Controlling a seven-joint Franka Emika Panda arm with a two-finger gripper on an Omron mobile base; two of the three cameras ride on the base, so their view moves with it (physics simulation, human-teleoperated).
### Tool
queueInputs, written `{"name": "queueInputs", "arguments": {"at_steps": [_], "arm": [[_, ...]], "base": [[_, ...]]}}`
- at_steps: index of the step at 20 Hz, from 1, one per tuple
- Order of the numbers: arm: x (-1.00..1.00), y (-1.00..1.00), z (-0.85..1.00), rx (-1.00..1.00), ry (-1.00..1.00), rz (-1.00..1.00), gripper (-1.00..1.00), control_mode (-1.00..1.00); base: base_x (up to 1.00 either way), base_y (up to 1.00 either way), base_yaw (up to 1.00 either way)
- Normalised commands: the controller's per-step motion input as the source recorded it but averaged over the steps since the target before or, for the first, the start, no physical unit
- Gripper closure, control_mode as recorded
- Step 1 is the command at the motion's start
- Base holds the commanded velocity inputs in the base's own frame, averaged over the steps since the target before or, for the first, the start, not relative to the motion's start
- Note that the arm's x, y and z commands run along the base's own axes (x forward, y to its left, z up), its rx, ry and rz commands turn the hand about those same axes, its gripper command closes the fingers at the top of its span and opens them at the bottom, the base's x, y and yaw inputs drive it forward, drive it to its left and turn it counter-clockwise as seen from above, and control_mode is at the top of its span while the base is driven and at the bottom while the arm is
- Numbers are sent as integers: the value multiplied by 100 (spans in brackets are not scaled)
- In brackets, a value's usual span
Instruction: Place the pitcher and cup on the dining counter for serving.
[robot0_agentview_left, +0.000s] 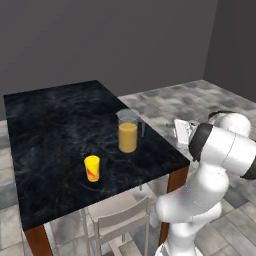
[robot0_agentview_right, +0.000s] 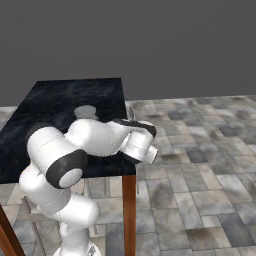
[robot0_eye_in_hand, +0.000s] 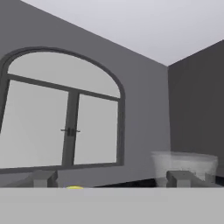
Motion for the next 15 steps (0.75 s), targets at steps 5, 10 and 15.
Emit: {"name": "queueInputs", "arguments": {"at_steps": [5, 10, 15], "arm": [[-100, -1, 81, -4, -13, -5, -100, -100], [-100, 8, 83, -19, -27, -1, -100, -100], [-100, 27, 34, -27, -13, 2, -100, -100]], "base": [[0, 0, 0], [0, 0, 0], [0, 0, 0]]}}
